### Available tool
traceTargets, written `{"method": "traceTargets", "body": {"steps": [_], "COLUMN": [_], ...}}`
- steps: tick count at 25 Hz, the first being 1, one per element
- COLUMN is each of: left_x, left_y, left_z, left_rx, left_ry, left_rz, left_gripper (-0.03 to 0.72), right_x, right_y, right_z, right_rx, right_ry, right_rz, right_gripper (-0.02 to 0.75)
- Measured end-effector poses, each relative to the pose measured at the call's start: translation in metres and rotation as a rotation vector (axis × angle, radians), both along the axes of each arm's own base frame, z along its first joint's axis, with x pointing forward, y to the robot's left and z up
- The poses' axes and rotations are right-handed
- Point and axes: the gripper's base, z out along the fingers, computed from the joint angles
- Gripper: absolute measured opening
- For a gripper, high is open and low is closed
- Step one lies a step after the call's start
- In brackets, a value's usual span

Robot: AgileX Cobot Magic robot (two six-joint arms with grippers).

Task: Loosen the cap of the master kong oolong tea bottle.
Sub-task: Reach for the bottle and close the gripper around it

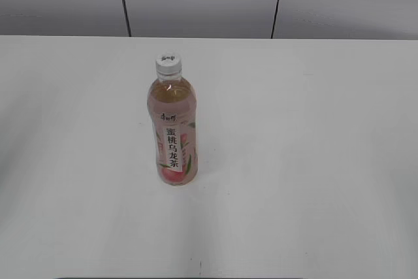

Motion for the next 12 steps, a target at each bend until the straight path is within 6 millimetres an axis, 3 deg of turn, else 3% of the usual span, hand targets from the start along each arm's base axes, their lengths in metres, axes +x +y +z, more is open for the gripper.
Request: {"method": "traceTargets", "body": {"steps": [6,12], "left_x": [0.06,0.099], "left_y": [-0.001,0.0], "left_z": [-0.025,-0.058], "left_rx": [-0.014,-0.027], "left_ry": [0.063,0.059], "left_rz": [0.012,0.035], "left_gripper": [0.363,0.363], "right_x": [0.0,0.0], "right_y": [0.0,0.0], "right_z": [0.0,0.0], "right_rx": [0.0,0.0], "right_ry": [0.0,-0.001], "right_rz": [0.0,0.0], "right_gripper": [0.565,0.565]}}
